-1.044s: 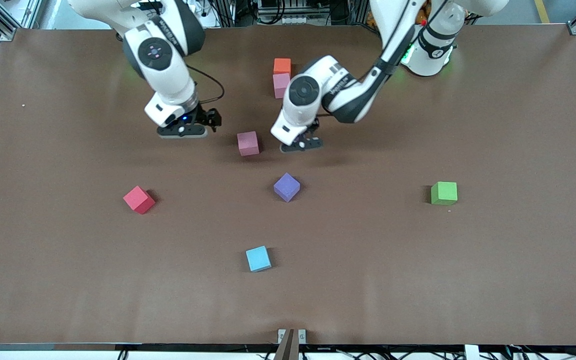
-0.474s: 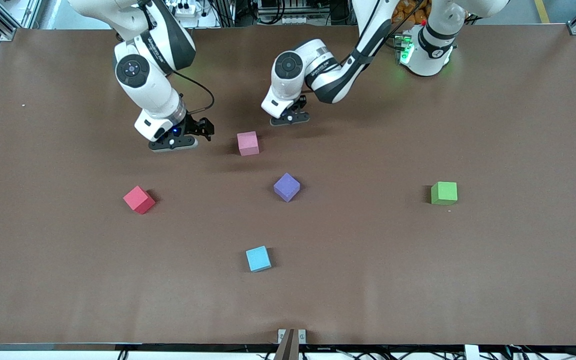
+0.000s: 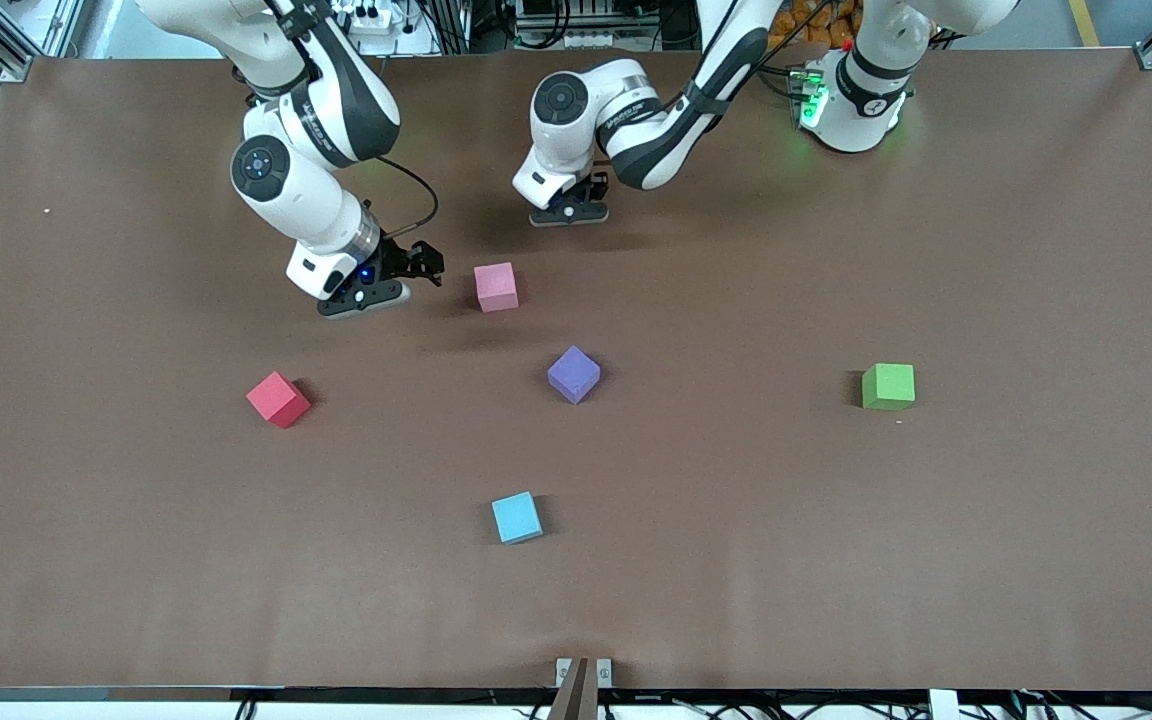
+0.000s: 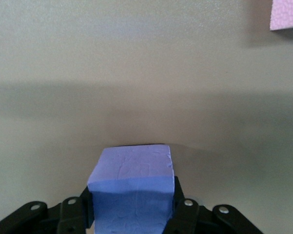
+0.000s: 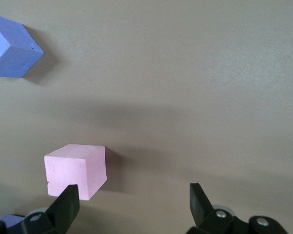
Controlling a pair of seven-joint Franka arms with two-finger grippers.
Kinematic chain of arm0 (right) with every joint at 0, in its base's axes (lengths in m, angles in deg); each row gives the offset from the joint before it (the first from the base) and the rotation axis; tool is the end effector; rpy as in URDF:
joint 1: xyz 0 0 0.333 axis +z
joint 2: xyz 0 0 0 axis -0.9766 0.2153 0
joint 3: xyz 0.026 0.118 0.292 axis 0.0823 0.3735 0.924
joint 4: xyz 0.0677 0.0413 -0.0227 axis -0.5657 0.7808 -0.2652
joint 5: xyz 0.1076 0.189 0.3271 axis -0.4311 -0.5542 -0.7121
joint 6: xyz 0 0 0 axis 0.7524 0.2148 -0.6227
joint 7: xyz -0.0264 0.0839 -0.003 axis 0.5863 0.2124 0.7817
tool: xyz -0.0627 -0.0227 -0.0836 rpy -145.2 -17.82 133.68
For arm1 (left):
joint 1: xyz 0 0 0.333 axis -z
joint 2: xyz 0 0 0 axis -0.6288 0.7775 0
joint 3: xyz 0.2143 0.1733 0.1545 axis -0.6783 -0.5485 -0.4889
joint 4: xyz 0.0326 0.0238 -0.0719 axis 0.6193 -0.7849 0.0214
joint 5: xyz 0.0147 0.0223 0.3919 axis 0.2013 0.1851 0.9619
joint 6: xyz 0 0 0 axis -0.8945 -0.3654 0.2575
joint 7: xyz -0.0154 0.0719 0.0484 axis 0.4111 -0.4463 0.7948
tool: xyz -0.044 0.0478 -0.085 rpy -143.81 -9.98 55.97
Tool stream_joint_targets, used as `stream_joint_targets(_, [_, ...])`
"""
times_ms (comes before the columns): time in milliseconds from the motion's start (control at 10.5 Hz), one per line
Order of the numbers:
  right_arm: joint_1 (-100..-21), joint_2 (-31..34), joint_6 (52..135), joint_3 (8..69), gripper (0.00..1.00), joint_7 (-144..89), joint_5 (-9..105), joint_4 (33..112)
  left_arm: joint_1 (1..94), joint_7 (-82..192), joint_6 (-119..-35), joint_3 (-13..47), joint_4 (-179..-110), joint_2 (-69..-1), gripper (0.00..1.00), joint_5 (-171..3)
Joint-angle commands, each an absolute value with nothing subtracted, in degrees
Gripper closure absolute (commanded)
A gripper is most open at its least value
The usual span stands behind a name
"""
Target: Arrange blocks into number 1
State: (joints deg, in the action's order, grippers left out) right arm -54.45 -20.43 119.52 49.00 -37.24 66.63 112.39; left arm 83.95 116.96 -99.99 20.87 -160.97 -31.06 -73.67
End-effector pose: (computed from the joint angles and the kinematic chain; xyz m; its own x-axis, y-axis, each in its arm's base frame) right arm 0.4349 0.2325 0.2985 0.9860 0.1657 -0.0193 0.1585 -0.9668 -0.2002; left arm 0.2326 -0.5473 0.2024 0.9814 0.0475 -0.1861 0.0497 -0.9987 0.0067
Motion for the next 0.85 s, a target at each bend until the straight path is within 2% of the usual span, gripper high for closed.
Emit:
stream_joint_targets(0, [-53.41, -16.35, 123.79, 49.44, 0.00, -34.79, 64.90, 111.67, 83.17, 118.26, -100.86, 21.80, -162.50, -32.08, 1.00, -68.70])
stream_joint_targets(95, [-52.88, -15.11, 125.11, 49.52, 0.00, -34.79, 64.90, 111.23, 83.17, 117.47, -100.86, 21.88, -162.32, -31.99, 0.86, -67.11])
stream_joint_targets(190, [-52.70, -14.14, 126.08, 50.05, 0.00, -34.79, 64.81, 110.88, 83.17, 117.47, -100.86, 21.89, -161.80, -31.82, 0.87, -66.48])
stream_joint_targets(380, [-52.61, -13.43, 126.96, 50.23, 0.00, -34.79, 64.81, 110.88, 83.26, 117.47, -102.17, 22.41, -161.70, -31.73, 0.98, -66.30])
stream_joint_targets(474, [-52.43, -13.34, 126.97, 50.23, 0.00, -34.79, 64.81, 110.88, 83.35, 117.47, -102.70, 22.59, -161.70, -31.64, 1.00, -65.78])
stream_joint_targets(759, [-52.34, -13.34, 126.97, 50.23, 0.00, -34.88, 64.81, 110.97, 83.44, 118.34, -102.97, 23.20, -161.70, -31.38, 0.99, -63.14])
